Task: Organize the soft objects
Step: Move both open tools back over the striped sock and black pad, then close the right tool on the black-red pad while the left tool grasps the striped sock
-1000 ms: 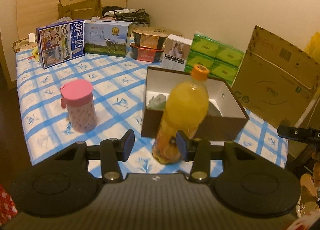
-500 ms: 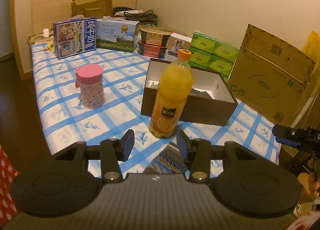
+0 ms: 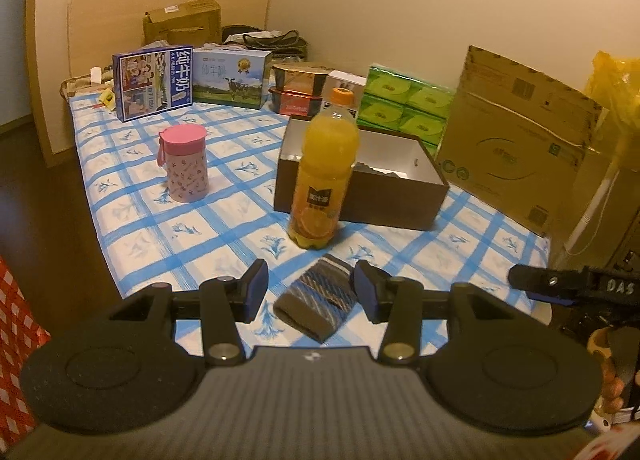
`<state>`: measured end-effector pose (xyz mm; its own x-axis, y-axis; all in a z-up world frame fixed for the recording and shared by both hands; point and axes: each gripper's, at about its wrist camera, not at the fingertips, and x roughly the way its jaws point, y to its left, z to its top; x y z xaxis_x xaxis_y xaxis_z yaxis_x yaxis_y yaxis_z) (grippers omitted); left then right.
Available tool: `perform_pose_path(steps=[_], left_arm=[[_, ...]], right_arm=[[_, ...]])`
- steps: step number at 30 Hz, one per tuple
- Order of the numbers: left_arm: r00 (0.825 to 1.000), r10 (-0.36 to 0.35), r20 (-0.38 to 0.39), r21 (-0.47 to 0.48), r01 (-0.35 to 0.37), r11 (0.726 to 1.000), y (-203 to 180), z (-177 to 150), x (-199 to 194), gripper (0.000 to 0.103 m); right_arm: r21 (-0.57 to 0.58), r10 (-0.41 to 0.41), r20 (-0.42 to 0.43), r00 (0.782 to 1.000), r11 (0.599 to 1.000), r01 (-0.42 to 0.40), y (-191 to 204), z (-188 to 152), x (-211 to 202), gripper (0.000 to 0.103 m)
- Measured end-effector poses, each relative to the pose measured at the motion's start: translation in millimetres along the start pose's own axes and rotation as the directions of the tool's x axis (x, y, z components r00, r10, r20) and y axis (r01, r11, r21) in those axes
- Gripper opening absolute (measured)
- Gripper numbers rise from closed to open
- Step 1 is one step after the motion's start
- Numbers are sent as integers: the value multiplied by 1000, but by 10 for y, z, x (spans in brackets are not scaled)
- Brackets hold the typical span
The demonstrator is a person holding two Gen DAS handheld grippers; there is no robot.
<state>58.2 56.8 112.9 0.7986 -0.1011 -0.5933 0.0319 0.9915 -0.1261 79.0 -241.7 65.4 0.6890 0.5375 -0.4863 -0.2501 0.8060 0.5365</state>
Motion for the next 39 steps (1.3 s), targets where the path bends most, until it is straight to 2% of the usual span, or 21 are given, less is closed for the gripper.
perform_pose_path(steps=[16,30,39], left_arm=[[999,-31,-14,-13,31,999,-118,-463,-173,45],[998,0,-65,2,0,1000,-120,-753,12,45],[994,-7,-113,19,10,1000,-157,-908,221,45]], right_arm=[[-170,-92,-1,996,981,90,156,-509,-17,79],[-185,-122,-10,993,976,118,18,-710,135,79],[-172,-150,-15,989,974,145,-133,-832,201,79]])
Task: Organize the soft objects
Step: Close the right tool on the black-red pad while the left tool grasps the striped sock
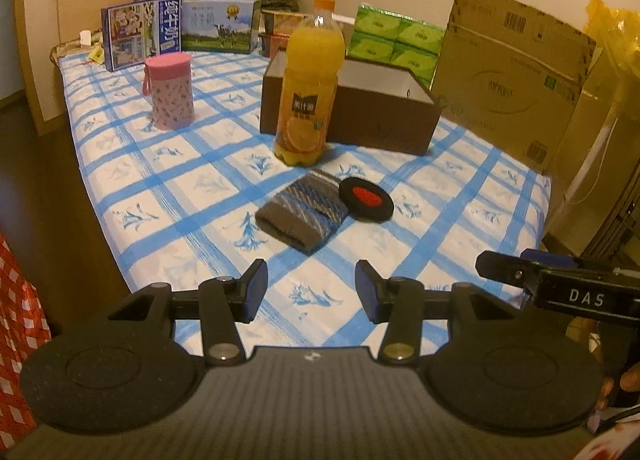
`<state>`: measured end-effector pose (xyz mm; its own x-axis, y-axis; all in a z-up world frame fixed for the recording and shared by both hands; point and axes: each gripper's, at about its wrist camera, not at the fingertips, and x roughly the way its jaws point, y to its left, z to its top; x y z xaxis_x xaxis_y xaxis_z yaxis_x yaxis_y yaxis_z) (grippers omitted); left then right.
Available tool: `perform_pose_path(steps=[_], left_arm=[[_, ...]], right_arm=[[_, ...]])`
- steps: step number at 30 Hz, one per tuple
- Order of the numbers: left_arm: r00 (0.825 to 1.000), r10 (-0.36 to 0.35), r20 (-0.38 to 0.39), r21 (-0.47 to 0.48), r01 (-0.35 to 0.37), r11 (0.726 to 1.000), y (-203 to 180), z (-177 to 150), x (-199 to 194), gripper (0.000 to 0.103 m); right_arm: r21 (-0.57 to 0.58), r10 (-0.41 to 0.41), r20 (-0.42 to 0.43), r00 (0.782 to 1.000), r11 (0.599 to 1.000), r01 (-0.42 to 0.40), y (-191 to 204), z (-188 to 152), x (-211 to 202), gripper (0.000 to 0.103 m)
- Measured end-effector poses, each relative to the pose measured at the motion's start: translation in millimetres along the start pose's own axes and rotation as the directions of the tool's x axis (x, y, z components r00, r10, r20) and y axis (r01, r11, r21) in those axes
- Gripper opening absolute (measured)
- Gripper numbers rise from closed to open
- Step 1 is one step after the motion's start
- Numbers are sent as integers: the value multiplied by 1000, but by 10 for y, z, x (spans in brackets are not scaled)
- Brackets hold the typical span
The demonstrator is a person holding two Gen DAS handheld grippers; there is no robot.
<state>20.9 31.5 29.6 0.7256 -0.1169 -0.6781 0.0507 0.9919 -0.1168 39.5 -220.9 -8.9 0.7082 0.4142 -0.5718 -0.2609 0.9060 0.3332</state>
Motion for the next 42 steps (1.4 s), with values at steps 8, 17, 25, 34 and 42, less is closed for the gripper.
perform_pose_path(steps=[8,17,25,34,42], left_arm=[[999,0,-45,31,2,1000,-55,-84,238,45],[998,21,-60,66,-17,998,-30,-56,572,50],[997,37,-61,112,-30,993,1,65,990,54],[995,50,-85,110,-40,993,78,253,1517,57],[994,50,-93,117,-39,992,157,481,1975,61]], right_arm=[[5,-5,-37,999,1000,5,-70,-80,171,79],[-70,-41,-66,997,997,36,-137,-98,480,79],[-154,-50,-79,996,987,38,-207,-10,879,79],[-235,-35,-81,996,972,15,-254,214,1422,79],[-237,-4,-110,994,971,-23,-314,430,1895,79]])
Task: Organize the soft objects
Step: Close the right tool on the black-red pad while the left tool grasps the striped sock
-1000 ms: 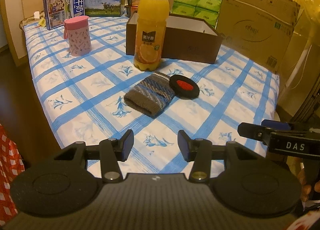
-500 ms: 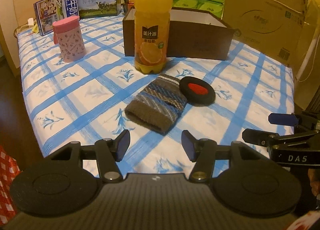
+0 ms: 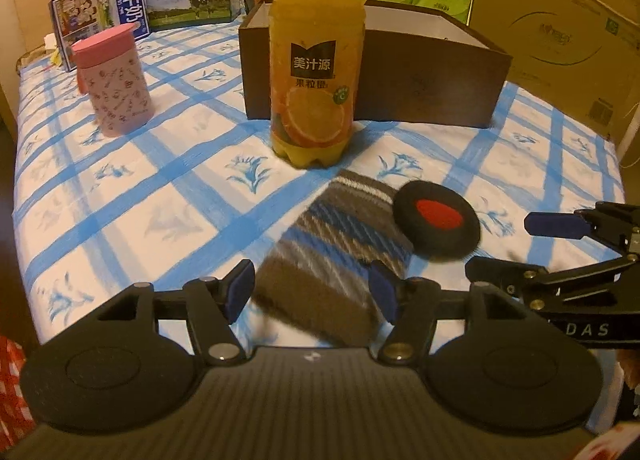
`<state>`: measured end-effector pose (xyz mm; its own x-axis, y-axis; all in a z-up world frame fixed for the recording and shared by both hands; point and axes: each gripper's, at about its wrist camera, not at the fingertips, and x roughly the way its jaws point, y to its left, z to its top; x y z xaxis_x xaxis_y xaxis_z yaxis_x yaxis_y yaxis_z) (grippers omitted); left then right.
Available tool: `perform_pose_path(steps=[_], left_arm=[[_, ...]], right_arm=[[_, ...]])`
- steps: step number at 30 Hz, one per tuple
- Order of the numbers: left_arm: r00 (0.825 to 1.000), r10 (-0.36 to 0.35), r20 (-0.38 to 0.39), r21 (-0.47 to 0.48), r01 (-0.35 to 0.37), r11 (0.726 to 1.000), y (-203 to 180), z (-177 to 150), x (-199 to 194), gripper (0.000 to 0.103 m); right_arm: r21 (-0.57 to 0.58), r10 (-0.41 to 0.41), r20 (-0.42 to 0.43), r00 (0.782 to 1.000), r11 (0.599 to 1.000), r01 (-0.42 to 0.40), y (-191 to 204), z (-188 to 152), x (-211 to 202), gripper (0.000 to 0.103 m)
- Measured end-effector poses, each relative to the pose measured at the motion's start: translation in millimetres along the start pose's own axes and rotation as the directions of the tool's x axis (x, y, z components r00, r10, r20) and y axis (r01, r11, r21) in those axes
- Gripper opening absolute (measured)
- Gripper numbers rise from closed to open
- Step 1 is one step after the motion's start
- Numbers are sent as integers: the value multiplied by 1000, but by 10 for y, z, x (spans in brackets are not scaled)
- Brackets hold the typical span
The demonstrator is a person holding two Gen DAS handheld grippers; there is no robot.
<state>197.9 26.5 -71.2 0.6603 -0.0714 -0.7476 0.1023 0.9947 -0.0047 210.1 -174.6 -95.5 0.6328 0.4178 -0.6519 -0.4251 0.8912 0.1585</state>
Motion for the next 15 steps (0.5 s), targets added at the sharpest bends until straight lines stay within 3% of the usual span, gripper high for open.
perform_pose_path(steps=[5,15], left_arm=[[1000,14,-13,23,-14,1000,12,95,259,61],[998,-17,-54,-38,15,999,67,96,584,65]], right_arm=[[-3,0,-9,1000,1000,0,-74,58,214,83],[23,12,-16,1000,1000,-12,-162,45,524,86]])
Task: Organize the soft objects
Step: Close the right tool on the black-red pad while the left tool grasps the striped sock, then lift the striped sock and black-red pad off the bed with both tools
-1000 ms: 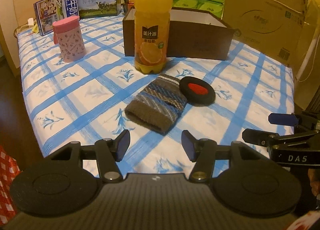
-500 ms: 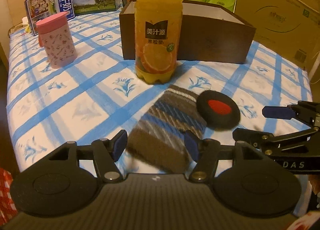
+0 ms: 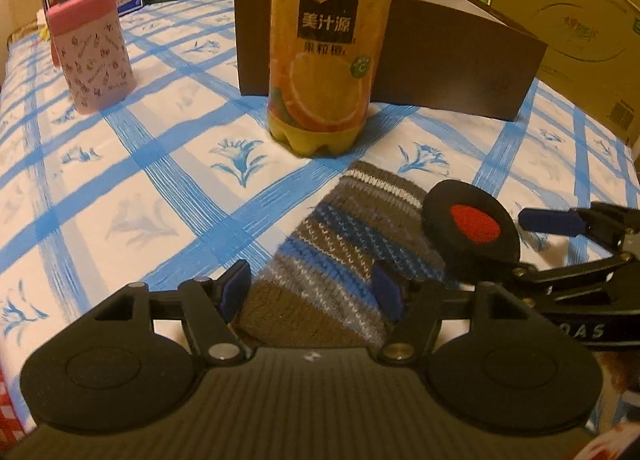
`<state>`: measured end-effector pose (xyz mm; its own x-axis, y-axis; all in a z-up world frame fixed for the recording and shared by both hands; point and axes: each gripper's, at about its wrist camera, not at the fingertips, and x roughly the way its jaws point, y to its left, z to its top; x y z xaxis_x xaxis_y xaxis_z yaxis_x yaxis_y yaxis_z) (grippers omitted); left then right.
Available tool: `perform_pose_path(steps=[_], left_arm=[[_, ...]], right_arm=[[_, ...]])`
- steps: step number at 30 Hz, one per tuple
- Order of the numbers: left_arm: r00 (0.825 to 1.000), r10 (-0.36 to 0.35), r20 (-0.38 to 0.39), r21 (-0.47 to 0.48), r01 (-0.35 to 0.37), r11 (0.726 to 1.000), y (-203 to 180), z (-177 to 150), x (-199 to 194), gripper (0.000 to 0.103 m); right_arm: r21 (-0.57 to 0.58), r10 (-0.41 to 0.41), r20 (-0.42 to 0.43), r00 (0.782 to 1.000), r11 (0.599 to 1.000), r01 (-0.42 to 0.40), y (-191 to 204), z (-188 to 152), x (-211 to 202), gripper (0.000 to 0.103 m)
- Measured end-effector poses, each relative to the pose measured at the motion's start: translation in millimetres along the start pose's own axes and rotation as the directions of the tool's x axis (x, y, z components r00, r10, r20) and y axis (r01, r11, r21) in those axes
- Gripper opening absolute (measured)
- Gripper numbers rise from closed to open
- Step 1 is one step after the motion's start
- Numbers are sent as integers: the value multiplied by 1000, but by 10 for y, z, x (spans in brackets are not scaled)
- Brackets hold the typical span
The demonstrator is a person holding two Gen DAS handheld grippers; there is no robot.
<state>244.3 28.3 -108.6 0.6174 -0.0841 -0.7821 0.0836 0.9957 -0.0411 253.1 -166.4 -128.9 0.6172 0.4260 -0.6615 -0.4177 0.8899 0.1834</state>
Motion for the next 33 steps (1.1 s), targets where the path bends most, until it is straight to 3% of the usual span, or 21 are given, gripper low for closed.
perform_pose_path(steps=[3,7,10,13,18,25,33], left_arm=[[1000,-8,2,-18,8,1000,12,-8,24,60],[1000,-29,11,-5,29,1000,-23,-18,1,38],[999,-39,18,12,39,999,-81,-27,-32,25],[999,-49,22,15,49,999,-111,-40,-83,19],[996,-91,-2,-39,91,995,-43,-104,-217,18],[997,-76,-18,-51,75,996,53,-392,-624,18],[993,-103,-62,-65,99,993,-4,-769,-884,34]], right_arm=[[-7,6,6,1000,1000,-6,12,-37,30,86],[-52,-13,19,1000,999,14,62,-78,11,71],[-94,-31,30,999,995,34,120,-115,-23,68],[-130,-36,46,998,991,42,173,-160,-102,67],[-106,-29,48,998,994,34,190,-236,-327,67],[-17,-2,-13,1000,1000,2,190,-421,-677,67],[24,11,-96,995,1000,-9,280,-743,-917,67]])
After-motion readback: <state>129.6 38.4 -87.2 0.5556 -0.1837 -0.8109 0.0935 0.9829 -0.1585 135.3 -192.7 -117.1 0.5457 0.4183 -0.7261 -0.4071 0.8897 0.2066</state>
